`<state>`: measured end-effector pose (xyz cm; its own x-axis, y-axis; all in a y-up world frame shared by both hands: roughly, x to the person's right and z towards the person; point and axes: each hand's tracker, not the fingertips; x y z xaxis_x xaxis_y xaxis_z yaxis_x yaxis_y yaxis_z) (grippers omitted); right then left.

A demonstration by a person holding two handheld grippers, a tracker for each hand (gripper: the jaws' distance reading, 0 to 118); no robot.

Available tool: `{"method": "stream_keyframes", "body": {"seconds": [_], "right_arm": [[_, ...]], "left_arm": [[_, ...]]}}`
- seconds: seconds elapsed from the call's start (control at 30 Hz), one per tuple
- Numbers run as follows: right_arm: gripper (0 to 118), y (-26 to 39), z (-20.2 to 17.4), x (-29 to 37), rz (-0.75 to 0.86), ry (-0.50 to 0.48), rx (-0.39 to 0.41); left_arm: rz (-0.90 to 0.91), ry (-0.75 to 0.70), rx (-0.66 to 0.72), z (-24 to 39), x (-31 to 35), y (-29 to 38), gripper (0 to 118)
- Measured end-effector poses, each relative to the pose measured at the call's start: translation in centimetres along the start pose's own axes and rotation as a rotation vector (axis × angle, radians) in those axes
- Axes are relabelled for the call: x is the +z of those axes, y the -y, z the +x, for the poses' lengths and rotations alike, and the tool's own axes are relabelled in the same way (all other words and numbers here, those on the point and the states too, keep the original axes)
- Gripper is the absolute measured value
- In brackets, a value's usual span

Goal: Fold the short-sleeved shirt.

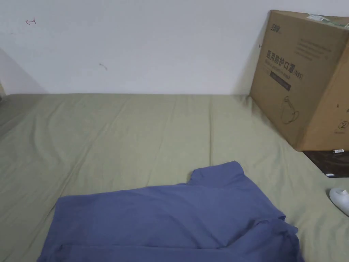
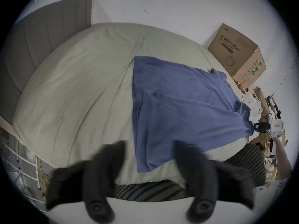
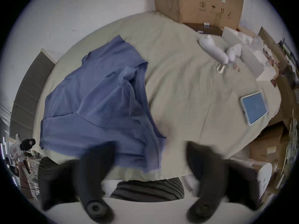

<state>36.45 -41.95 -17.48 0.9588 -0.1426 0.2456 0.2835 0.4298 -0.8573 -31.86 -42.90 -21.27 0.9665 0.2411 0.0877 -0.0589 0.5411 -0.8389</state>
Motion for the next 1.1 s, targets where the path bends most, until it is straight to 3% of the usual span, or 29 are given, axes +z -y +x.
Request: {"method": "stream_keyframes", "body": {"seconds": [0.03,0.07,0.27,0.33,0.37,0.4,0.43,0.47,0.5,0.53,0.6,0.7,0.87,0.9,0.93,0.97,1.0,1.03,1.1], "right_arm": [[117,-0.1,-0.1,0.4,0.02,-0.003,-0.004],[117,-0.4,-0.5,1.4,0.079,-0.025,-0.014],[117,-1.2,-4.6,6.3,0.251,-0.074,0.0],[114,-1.8,-6.0,7.4,0.29,-0.113,0.012],[107,-2.1,-6.9,7.9,0.315,-0.138,0.015],[107,-2.3,-7.4,8.4,0.35,-0.173,0.023],[104,-2.5,-8.2,8.8,0.379,-0.199,0.03],[91,-2.8,-9.0,9.1,0.415,-0.214,0.038],[41,-3.3,-9.9,9.2,0.43,-0.218,0.057],[0,-3.6,-10.4,9.1,0.44,-0.206,0.069],[0,-4.6,-11.5,9.1,0.47,-0.221,0.093],[0,-6.2,-12.6,8.1,0.458,-0.237,0.101],[0,-8.4,-13.2,5.4,0.387,-0.252,0.126],[0,-8.7,-13.2,4.8,0.372,-0.239,0.133],[0,-8.9,-13.2,4.1,0.359,-0.232,0.137],[0,-9.1,-13.1,3.5,0.35,-0.228,0.136],[0,-9.2,-12.9,3.1,0.338,-0.226,0.13],[0,-9.3,-12.8,2.7,0.324,-0.226,0.123],[0,-9.5,-12.4,1.5,0.29,-0.227,0.105]], "left_arm": [[0.011,-0.003,0.004,0.1,0.3,0.0,111],[0.035,-0.008,0.011,0.3,0.7,-0.1,118],[0.193,0.019,0.015,2.4,3.7,-2.5,117],[0.218,0.037,-0.006,3.7,4.4,-3.7,99],[0.247,0.04,-0.033,4.4,4.9,-4.3,76],[0.272,0.032,-0.061,5.2,5.3,-4.9,76],[0.281,0.027,-0.089,6.0,5.4,-5.5,64],[0.283,0.026,-0.119,6.8,5.4,-6.1,40],[0.3,0.011,-0.141,7.3,5.3,-6.5,0],[0.306,0.04,-0.146,7.7,5.3,-7.1,1],[0.289,0.08,-0.144,8.0,4.7,-8.9,1],[0.241,0.013,-0.139,6.7,1.8,-12.6,1],[0.059,0.047,-0.018,0.7,-7.3,-19.7,2],[0.037,0.021,-0.005,-0.3,-9.2,-20.6,10],[0.023,0.003,-0.01,-1.0,-10.7,-21.4,29],[0.006,-0.024,-0.021,-1.7,-12.3,-22.1,59],[-0.015,-0.063,-0.033,-2.3,-14.0,-22.6,99],[-0.032,-0.095,-0.042,-2.3,-15.4,-22.5,112],[-0.042,-0.114,-0.054,-2.6,-17.9,-22.6,114]]}}
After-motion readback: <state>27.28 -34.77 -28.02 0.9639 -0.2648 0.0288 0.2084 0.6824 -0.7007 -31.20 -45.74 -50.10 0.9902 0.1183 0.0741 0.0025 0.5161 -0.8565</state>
